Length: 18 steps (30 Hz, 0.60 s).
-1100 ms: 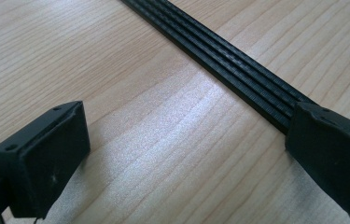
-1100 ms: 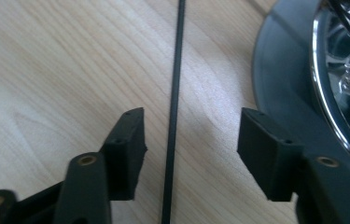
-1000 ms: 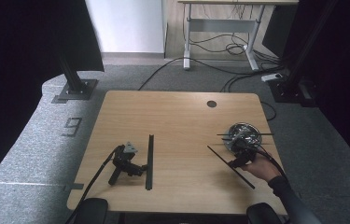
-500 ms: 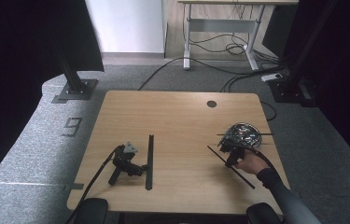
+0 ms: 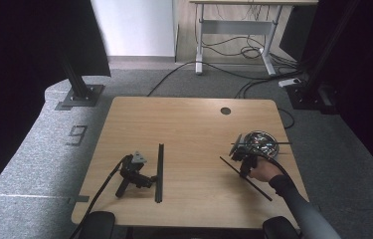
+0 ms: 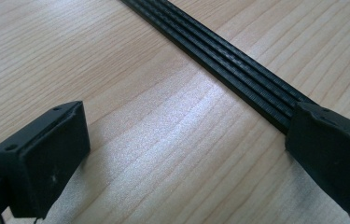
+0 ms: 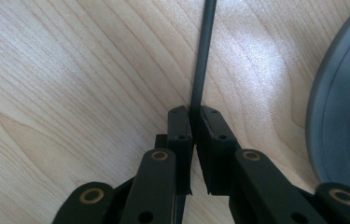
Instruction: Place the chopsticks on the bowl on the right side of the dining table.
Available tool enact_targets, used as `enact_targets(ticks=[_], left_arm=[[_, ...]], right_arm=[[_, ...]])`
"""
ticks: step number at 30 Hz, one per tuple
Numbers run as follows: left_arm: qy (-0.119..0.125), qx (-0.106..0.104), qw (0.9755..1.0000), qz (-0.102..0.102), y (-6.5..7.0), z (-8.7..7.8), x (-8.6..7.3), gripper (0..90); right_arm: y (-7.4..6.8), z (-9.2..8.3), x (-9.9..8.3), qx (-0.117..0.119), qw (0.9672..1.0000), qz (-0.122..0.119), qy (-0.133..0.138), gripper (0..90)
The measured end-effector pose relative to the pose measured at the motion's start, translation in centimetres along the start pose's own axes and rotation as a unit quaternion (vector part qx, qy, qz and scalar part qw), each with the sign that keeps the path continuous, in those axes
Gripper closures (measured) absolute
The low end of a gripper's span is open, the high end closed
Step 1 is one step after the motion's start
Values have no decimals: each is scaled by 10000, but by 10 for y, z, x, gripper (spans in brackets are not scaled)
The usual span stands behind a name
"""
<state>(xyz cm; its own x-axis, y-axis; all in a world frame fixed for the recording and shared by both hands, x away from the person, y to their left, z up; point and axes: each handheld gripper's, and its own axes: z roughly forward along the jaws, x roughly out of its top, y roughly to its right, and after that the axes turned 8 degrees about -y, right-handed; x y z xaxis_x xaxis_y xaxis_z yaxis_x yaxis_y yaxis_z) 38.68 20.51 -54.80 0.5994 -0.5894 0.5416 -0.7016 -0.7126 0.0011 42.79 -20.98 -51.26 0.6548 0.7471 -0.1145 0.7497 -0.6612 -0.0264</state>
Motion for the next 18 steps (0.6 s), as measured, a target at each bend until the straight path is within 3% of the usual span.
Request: enact_targets(ticks=[18], left_arm=[[0,2,10000,0,0,0,0,0]], right_arm=[[-4,0,-5,-113,9998,-78,156,856]])
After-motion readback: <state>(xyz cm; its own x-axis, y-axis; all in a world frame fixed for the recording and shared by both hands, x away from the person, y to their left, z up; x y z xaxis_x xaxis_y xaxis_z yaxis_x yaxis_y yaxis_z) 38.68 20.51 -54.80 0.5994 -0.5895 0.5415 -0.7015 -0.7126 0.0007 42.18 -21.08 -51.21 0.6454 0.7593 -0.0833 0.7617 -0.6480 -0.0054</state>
